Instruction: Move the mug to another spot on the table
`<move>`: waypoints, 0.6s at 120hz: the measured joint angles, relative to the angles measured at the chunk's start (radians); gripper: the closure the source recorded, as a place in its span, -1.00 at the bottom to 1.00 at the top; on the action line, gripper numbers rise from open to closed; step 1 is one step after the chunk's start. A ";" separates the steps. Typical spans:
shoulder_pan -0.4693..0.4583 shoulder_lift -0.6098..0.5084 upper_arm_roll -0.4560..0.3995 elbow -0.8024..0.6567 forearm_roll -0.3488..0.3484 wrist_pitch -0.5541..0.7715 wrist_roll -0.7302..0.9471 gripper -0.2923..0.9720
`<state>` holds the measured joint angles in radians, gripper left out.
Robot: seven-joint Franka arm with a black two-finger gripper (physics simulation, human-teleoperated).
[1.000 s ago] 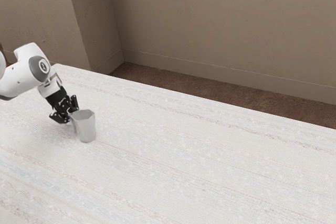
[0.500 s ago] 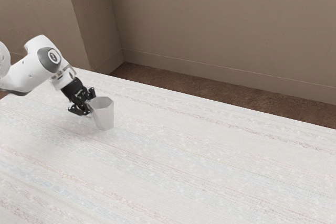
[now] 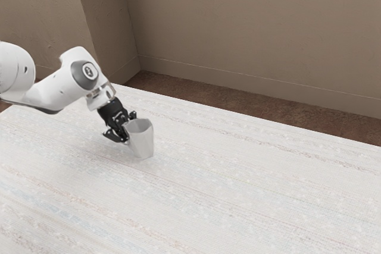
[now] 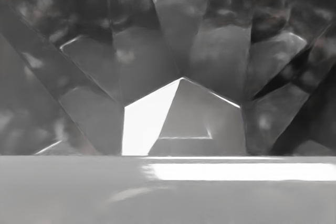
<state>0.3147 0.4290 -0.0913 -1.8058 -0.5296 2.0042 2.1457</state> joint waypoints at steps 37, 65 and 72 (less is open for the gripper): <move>-0.056 0.070 0.001 0.000 -0.008 0.015 0.010 0.71; -0.057 0.107 0.001 0.001 -0.005 0.032 0.015 0.70; -0.057 0.111 0.001 0.001 -0.005 0.035 0.016 0.65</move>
<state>0.2574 0.5397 -0.0908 -1.8048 -0.5342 2.0396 2.1618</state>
